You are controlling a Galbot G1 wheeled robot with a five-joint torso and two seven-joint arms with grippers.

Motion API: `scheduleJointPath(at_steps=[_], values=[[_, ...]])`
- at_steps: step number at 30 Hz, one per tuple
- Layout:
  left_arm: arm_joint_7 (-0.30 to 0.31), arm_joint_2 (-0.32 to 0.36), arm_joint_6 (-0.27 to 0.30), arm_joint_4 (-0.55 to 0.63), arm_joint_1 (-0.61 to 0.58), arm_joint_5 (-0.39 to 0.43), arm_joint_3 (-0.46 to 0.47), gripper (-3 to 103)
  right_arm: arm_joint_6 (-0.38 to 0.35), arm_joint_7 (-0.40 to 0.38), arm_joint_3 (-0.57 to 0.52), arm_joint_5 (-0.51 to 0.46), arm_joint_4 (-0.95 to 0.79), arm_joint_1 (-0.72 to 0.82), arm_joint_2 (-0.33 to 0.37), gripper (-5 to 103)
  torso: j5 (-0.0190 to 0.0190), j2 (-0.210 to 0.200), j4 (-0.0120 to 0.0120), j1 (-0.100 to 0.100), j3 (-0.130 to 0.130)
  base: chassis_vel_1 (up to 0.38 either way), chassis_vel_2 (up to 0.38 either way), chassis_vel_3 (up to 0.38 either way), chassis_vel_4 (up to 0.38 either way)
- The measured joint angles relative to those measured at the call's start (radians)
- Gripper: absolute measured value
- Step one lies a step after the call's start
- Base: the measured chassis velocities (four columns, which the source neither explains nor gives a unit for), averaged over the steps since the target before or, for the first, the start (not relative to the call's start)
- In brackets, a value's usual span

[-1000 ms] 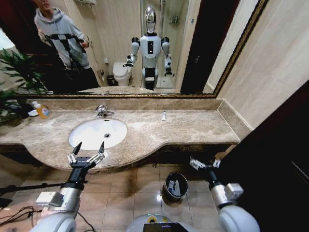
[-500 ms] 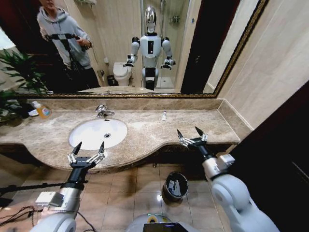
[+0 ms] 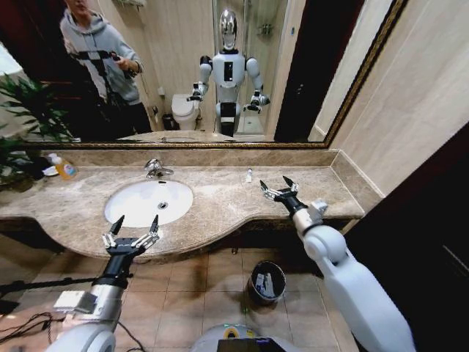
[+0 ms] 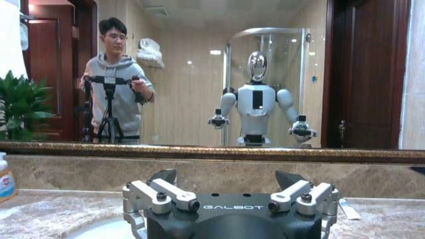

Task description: Pick up the trash from the sink and place it in the trash bin.

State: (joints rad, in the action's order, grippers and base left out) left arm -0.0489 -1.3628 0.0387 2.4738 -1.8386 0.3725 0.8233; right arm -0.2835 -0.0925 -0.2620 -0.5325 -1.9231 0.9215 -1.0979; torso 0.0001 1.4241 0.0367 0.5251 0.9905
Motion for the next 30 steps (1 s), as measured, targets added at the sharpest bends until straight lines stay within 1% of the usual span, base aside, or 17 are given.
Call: scheduleJointPath(at_steps=[2, 3, 6, 7, 9, 10, 14, 15, 18, 19, 22, 23, 25, 26, 28, 30], values=[[0.0, 0.0, 0.0, 0.0, 0.0, 0.0, 0.0, 100, 0.008, 0.002, 0.043, 0.02, 0.079, -0.08, -0.021, 100, -0.0004, 0.0, 0.0001, 0.0, 0.0, 0.0, 0.0, 0.0, 0.0], [0.0, 0.0, 0.0, 0.0, 0.0, 0.0, 0.0, 100, 0.008, 0.002, 0.043, 0.02, 0.079, -0.08, -0.021, 100, -0.0004, 0.0, 0.0001, 0.0, 0.0, 0.0, 0.0, 0.0, 0.0], [0.0, 0.0, 0.0, 0.0, 0.0, 0.0, 0.0, 100, 0.025, 0.003, 0.099, 0.056, 0.222, -0.204, -0.066, 100, 0.0, 0.0, 0.0003, 0.0, 0.0, 0.0, 0.0, 0.0, 0.0], [0.0, 0.0, 0.0, 0.0, 0.0, 0.0, 0.0, 100, 0.025, 0.003, 0.099, 0.056, 0.222, -0.204, -0.066, 100, 0.0, 0.0, 0.0003, 0.0, 0.0, 0.0, 0.0, 0.0, 0.0], [0.0, 0.0, 0.0, 0.0, 0.0, 0.0, 0.0, 100, 0.036, 0.006, 0.12, 0.095, 0.308, -0.265, -0.101, 100, -0.0002, 0.0, 0.0003, 0.0, 0.0, 0.0, 0.0, 0.0, 0.0], [0.0, 0.0, 0.0, 0.0, 0.0, 0.0, 0.0, 100, 0.036, 0.006, 0.12, 0.095, 0.308, -0.265, -0.101, 100, -0.0002, 0.0, 0.0003, 0.0, 0.0, 0.0, 0.0, 0.0, 0.0], [0.0, 0.0, 0.0, 0.0, 0.0, 0.0, 0.0, 100, 0.058, 0.013, 0.14, 0.146, 0.459, -0.344, -0.172, 100, -0.0003, 0.0, 0.0002, 0.0, 0.0, 0.0, 0.0, 0.0, 0.0], [0.0, 0.0, 0.0, 0.0, 0.0, 0.0, 0.0, 100, 0.058, 0.013, 0.14, 0.146, 0.459, -0.344, -0.172, 100, -0.0003, 0.0, 0.0002, 0.0, 0.0, 0.0, 0.0, 0.0, 0.0], [0.0, 0.0, 0.0, 0.0, 0.0, 0.0, 0.0, 100, 0.056, 0.011, 0.146, 0.145, 0.545, -0.381, -0.223, 100, -0.0002, 0.0, 0.0, 0.0, 0.0, 0.0, 0.0, 0.0, 0.0], [0.0, 0.0, 0.0, 0.0, 0.0, 0.0, 0.0, 100, 0.056, 0.011, 0.146, 0.145, 0.545, -0.381, -0.223, 100, -0.0002, 0.0, 0.0, 0.0, 0.0, 0.0, 0.0, 0.0, 0.0], [0.0, 0.0, 0.0, 0.0, 0.0, 0.0, 0.0, 100, 0.063, 0.003, 0.151, 0.168, 0.653, -0.432, -0.287, 100, -0.0003, 0.0, 0.0002, 0.0, 0.0, 0.0, 0.0, 0.0, 0.0], [0.0, 0.0, 0.0, 0.0, 0.0, 0.0, 0.0, 100, 0.063, 0.003, 0.151, 0.168, 0.653, -0.432, -0.287, 100, -0.0003, 0.0, 0.0002, 0.0, 0.0, 0.0, 0.0, 0.0, 0.0], [0.0, 0.0, 0.0, 0.0, 0.0, 0.0, 0.0, 100, 0.069, -0.003, 0.156, 0.182, 0.729, -0.472, -0.323, 100, -0.0004, 0.0, 0.0002, 0.0, 0.0, 0.0, 0.0, 0.0, 0.0], [0.0, 0.0, 0.0, 0.0, 0.0, 0.0, 0.0, 100, 0.069, -0.003, 0.156, 0.182, 0.729, -0.472, -0.323, 100, -0.0004, 0.0, 0.0002, 0.0, 0.0, 0.0, 0.0, 0.0, 0.0], [0.0, 0.0, 0.0, 0.0, 0.0, 0.0, 0.0, 100, 0.088, -0.006, 0.158, 0.202, 0.822, -0.512, -0.355, 100, -0.0004, 0.0, 0.0002, 0.0, 0.0, 0.0, 0.0, 0.0, 0.0], [0.0, 0.0, 0.0, 0.0, 0.0, 0.0, 0.0, 100, 0.094, -0.006, 0.156, 0.21, 0.851, -0.525, -0.364, 102, -0.0004, 0.0, 0.0002, 0.0, 0.0, 0.0, 0.0, 0.0, 0.0]])
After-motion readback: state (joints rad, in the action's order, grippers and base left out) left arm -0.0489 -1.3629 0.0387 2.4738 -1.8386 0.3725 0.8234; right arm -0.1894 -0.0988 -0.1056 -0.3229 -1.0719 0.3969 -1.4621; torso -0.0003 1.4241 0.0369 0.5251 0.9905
